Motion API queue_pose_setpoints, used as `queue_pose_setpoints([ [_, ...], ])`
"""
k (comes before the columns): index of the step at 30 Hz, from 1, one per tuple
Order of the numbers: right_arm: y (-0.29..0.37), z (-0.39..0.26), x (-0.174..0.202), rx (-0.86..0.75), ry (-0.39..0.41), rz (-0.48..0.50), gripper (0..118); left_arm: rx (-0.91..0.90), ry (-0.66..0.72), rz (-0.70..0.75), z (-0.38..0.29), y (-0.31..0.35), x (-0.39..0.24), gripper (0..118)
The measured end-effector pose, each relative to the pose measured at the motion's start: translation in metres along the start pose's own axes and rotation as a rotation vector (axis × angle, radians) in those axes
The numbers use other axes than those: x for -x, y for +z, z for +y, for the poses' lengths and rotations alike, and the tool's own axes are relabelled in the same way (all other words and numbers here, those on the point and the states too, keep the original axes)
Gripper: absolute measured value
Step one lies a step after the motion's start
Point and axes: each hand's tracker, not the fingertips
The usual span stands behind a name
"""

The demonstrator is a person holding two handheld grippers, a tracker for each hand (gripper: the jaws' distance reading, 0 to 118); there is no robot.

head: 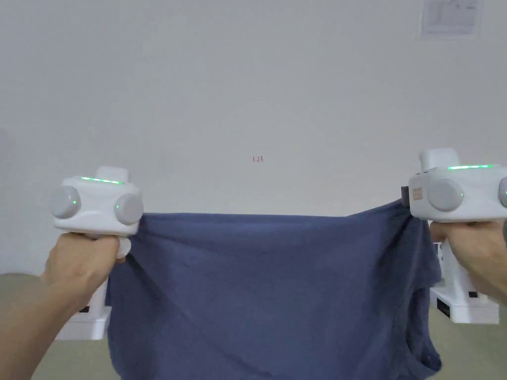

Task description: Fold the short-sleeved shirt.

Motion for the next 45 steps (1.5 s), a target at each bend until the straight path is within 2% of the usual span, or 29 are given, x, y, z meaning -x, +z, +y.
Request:
queue_pose_setpoints([
  [1, 0.009, 0.033, 0.0, 0.0, 0.018, -0.007, 2, 0.004, 0.007, -0.01, -0.013, -0.004, -0.002, 4],
  [2, 0.0, 0.02, 0.003, 0.014, 0.055, 0.055, 2, 0.016, 0.002, -0.012, -0.024, -0.008, -0.003, 5],
  [5, 0.009, 0.011, -0.003, 0.033, 0.045, 0.065, 2, 0.032, -0.021, -0.017, -0.06, -0.008, -0.002, 5],
  [6, -0.001, -0.06, 0.002, 0.051, 0.003, 0.105, 2, 0.035, -0.023, -0.022, -0.077, -0.006, 0.001, 5],
  [9, 0.016, -0.122, -0.011, 0.069, 0.002, 0.116, 2, 0.059, -0.009, -0.052, -0.11, 0.001, 0.014, 5],
  [10, 0.03, -0.133, -0.015, 0.081, 0.015, 0.089, 2, 0.07, -0.009, -0.06, -0.119, 0.006, 0.017, 5],
  [12, 0.056, -0.156, -0.029, 0.107, 0.03, 0.115, 2, 0.086, -0.028, -0.071, -0.146, 0.025, 0.028, 5],
  [15, 0.125, -0.185, -0.028, 0.122, 0.034, 0.153, 2, 0.125, -0.039, -0.096, -0.183, 0.061, 0.042, 5],
  [18, 0.173, -0.219, -0.036, 0.167, 0.03, 0.154, 2, 0.17, -0.027, -0.121, -0.222, 0.096, 0.057, 5],
  [22, 0.236, -0.27, -0.049, 0.254, 0.069, 0.187, 2, 0.221, -0.022, -0.143, -0.278, 0.151, 0.077, 5],
  [25, 0.281, -0.307, -0.058, 0.304, 0.027, 0.204, 2, 0.26, -0.02, -0.158, -0.316, 0.185, 0.093, 5],
  [28, 0.311, -0.337, -0.064, 0.343, 0.052, 0.207, 2, 0.318, -0.049, -0.204, -0.354, 0.216, 0.104, 5],
  [31, 0.336, -0.361, -0.069, 0.381, 0.038, 0.218, 2, 0.34, -0.068, -0.226, -0.383, 0.24, 0.113, 5],
  [34, 0.35, -0.377, -0.073, 0.409, 0.053, 0.221, 2, 0.377, -0.045, -0.238, -0.401, 0.25, 0.121, 5],
  [36, 0.353, -0.384, -0.075, 0.429, 0.021, 0.22, 2, 0.39, -0.034, -0.238, -0.411, 0.255, 0.127, 5],
  [45, 0.344, -0.406, -0.075, 0.505, 0.02, 0.218, 2, 0.462, -0.013, -0.256, -0.425, 0.251, 0.129, 5],
])
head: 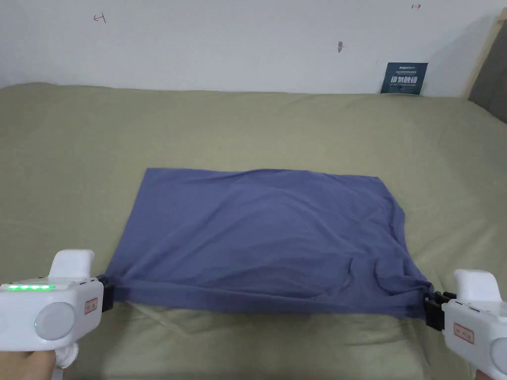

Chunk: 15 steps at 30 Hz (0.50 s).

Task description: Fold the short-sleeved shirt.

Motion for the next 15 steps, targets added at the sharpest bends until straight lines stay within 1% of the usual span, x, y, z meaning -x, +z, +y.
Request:
queue_pose_setpoints([
  [3, -0.004, -0.004, -0.001, 0.029, 0.009, -0.004, 4, 0.023, -0.014, -0.005, -0.002, -0.001, -0.001, 5],
  [4, -0.004, -0.004, -0.001, 0.034, 0.006, -0.004, 10, 0.02, -0.007, -0.011, -0.002, 0.0, -0.001, 5],
  [5, -0.002, -0.005, -0.002, 0.041, -0.005, -0.003, 38, 0.025, -0.003, -0.015, -0.003, 0.0, -0.001, 15],
  [6, -0.002, -0.006, -0.003, 0.042, -0.026, -0.007, 73, 0.036, 0.001, -0.023, -0.003, 0.0, 0.0, 43],
  [7, -0.001, -0.006, -0.003, 0.046, -0.038, -0.007, 108, 0.04, 0.003, -0.017, -0.003, 0.0, 0.001, 86],
  [8, 0.0, -0.007, -0.004, 0.06, -0.045, 0.002, 114, 0.041, 0.016, 0.003, -0.004, 0.001, 0.0, 118],
  [9, 0.009, -0.01, -0.007, -0.047, -0.081, 0.008, 107, 0.041, 0.013, -0.005, -0.005, 0.0, 0.0, 115],
  [10, 0.011, -0.011, -0.007, 0.017, -0.056, 0.005, 105, -0.006, 0.025, 0.011, -0.007, 0.013, 0.003, 111],
  [12, 0.021, -0.008, -0.005, 0.011, -0.052, 0.0, 109, 0.03, 0.012, 0.002, -0.007, 0.021, 0.005, 109],
  [13, 0.028, -0.004, -0.003, 0.006, -0.052, -0.002, 108, 0.024, 0.022, -0.002, -0.009, 0.02, 0.007, 105],
  [14, 0.032, -0.004, -0.003, 0.005, -0.051, -0.002, 102, 0.022, 0.03, -0.007, -0.011, 0.021, 0.008, 87],
  [15, 0.037, -0.004, -0.003, 0.004, -0.049, 0.0, 88, 0.022, 0.043, -0.017, -0.012, 0.026, 0.01, 61],
])
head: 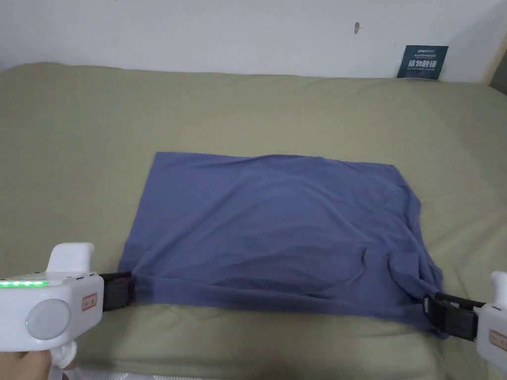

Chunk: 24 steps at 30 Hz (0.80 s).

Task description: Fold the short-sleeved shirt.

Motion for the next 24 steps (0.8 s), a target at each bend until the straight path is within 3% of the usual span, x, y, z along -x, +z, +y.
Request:
queue_pose_setpoints([
  [1, 0.005, -0.001, 0.0, -0.007, 0.002, 0.004, 60, -0.001, 0.01, -0.023, -0.002, 0.004, 0.001, 24],
  [2, 0.004, -0.003, -0.001, -0.017, -0.004, -0.003, 14, -0.002, 0.01, -0.029, -0.003, 0.008, 0.003, 0],
  [3, 0.005, -0.005, -0.001, -0.02, -0.003, -0.013, 2, -0.004, 0.011, -0.026, -0.005, 0.006, 0.002, 0],
  [13, 0.016, -0.013, 0.01, -0.01, -0.014, -0.018, 1, 0.014, 0.007, -0.032, -0.004, -0.003, -0.001, 0],
  [14, 0.011, -0.011, 0.003, -0.005, -0.016, -0.016, 1, 0.008, 0.012, -0.011, -0.001, -0.007, 0.0, 14],
  [15, 0.011, -0.011, 0.003, -0.004, -0.012, -0.022, 1, 0.005, 0.01, 0.006, 0.002, -0.01, 0.001, 48],
  [16, 0.01, -0.01, 0.001, 0.0, -0.013, -0.023, 1, 0.013, 0.011, 0.003, 0.004, -0.021, 0.007, 96],
  [17, 0.008, -0.009, 0.0, 0.006, -0.018, -0.023, 1, 0.063, 0.01, 0.008, 0.007, -0.034, 0.011, 118],
  [21, -0.005, -0.01, -0.012, 0.027, -0.036, -0.018, 1, 0.101, -0.017, 0.013, 0.022, -0.062, 0.002, 99],
  [22, -0.008, -0.011, -0.012, 0.031, -0.033, -0.024, 1, 0.103, -0.018, 0.01, 0.024, -0.068, 0.001, 90],
  [23, -0.009, -0.01, -0.013, 0.035, -0.029, -0.027, 1, 0.116, -0.025, -0.001, 0.015, -0.058, -0.001, 59],
  [24, -0.01, -0.01, -0.015, 0.04, -0.028, -0.025, 1, 0.113, -0.02, -0.021, 0.013, -0.056, -0.002, 20],
])
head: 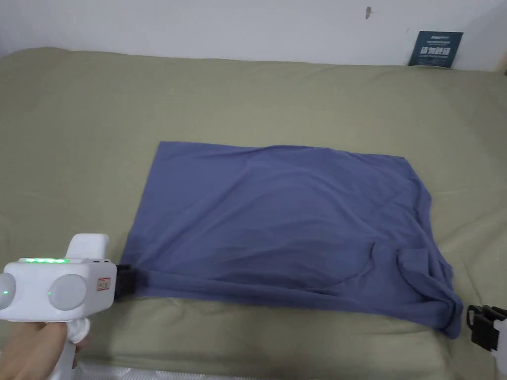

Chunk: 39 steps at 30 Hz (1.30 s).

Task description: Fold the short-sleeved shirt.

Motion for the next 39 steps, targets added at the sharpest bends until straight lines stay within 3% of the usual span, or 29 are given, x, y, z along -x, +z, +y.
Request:
queue_pose_setpoints([
  [1, 0.0, 0.001, -0.002, 0.0, -0.001, 0.002, 1, -0.004, 0.005, -0.031, -0.001, 0.003, -0.002, 3],
  [3, 0.001, 0.0, 0.001, -0.01, 0.0, 0.002, 4, 0.011, 0.03, -0.046, -0.002, 0.008, 0.005, 3],
  [4, 0.001, 0.001, -0.001, -0.026, -0.008, 0.009, 16, 0.008, 0.024, -0.043, -0.003, 0.01, 0.007, 3],
  [6, 0.001, 0.002, 0.001, -0.035, -0.013, 0.008, 109, 0.004, 0.022, -0.042, -0.006, 0.014, 0.01, 3],
  [7, -0.003, 0.004, 0.001, -0.021, -0.013, 0.01, 116, 0.004, 0.021, -0.04, -0.004, 0.022, -0.01, 3],
  [9, -0.01, -0.002, 0.001, -0.04, -0.026, 0.063, 99, 0.002, 0.035, -0.044, -0.004, 0.028, -0.015, 3],
  [13, -0.048, -0.005, 0.01, 0.052, 0.028, 0.018, 89, -0.006, 0.073, -0.053, 0.005, 0.017, 0.004, 3],
  [14, -0.03, 0.003, 0.01, 0.066, 0.031, 0.027, 78, -0.008, 0.072, -0.052, 0.003, 0.018, 0.002, 3],
  [15, -0.03, 0.004, 0.009, 0.07, 0.029, 0.033, 54, -0.01, 0.071, -0.049, 0.0, 0.02, 0.0, 3],
  [16, -0.031, 0.005, 0.01, 0.066, 0.028, 0.015, 23, -0.015, 0.069, -0.047, 0.002, 0.021, 0.001, 3],
  [17, -0.034, 0.006, 0.007, 0.067, 0.03, 0.014, 8, -0.018, 0.073, -0.054, 0.004, 0.022, 0.002, 3],
  [24, -0.028, 0.048, 0.018, -0.012, 0.096, -0.013, 4, -0.07, 0.067, -0.061, 0.033, 0.029, 0.0, 3],
  [36, -0.114, 0.169, 0.022, -0.015, 0.076, -0.025, 4, -0.145, 0.041, -0.006, 0.14, -0.027, -0.01, 3],
  [39, -0.145, 0.186, 0.025, 0.035, 0.116, -0.066, 4, -0.131, 0.017, 0.019, 0.156, -0.046, -0.019, 3],
])
